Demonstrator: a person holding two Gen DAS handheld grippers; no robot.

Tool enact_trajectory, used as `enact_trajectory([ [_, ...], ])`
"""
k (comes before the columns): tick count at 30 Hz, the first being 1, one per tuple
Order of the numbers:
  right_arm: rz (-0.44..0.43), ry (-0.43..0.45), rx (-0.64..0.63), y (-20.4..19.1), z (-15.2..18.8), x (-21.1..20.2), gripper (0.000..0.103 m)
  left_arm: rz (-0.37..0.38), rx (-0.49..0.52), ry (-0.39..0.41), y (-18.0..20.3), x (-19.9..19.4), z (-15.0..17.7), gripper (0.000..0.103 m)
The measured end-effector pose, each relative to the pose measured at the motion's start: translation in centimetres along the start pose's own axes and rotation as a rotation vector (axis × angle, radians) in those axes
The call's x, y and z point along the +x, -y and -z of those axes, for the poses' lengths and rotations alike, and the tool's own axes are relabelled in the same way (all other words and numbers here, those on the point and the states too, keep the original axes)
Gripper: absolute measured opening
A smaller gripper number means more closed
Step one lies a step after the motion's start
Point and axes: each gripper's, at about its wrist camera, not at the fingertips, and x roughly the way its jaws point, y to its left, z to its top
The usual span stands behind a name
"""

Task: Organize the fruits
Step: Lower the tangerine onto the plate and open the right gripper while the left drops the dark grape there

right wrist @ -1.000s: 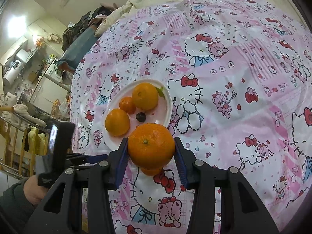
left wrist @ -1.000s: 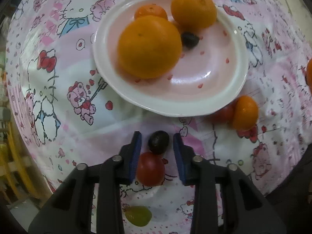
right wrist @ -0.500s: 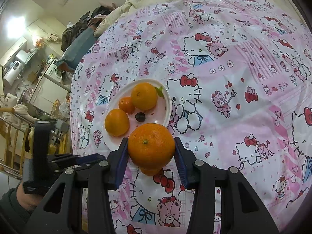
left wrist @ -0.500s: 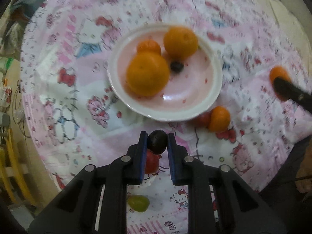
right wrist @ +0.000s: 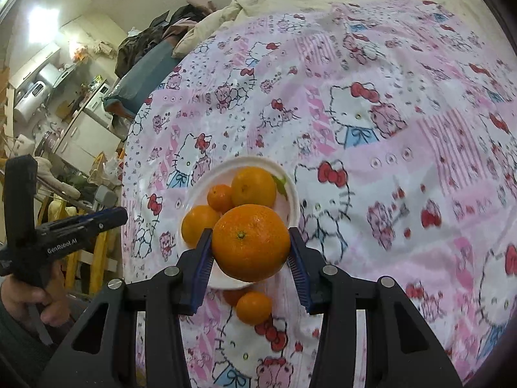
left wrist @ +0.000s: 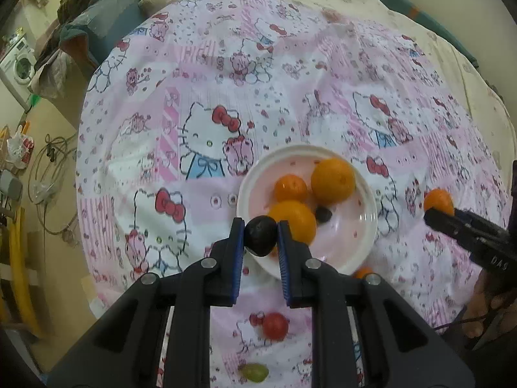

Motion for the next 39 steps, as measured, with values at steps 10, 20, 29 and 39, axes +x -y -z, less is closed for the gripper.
enact_trajectory([
  [10, -0.027, -0.085, -0.025, 0.3, -1.2, 4.4, 0.047, 0.027, 0.001, -0.030, 0.7, 4.6, -3.2, 0.017],
  [20, -0.053, -0.202, -0.033, 0.6, -0.8, 8.5, 0.047, 0.057, -0.010, -0.114, 1.6, 9.9, -4.5, 0.017],
  [29, -0.024, -0.246, -0.041, 0.7, -0.2, 9.9, 0.048, 0.037, -0.047, -0.167, 1.2, 11.9, -4.5, 0.018],
  [39, -0.013, -0.247, -0.048, 0.6, -0.1, 10.0, 0.048, 0.009, -0.048, -0.178, 1.0, 12.2, -3.9, 0.019],
])
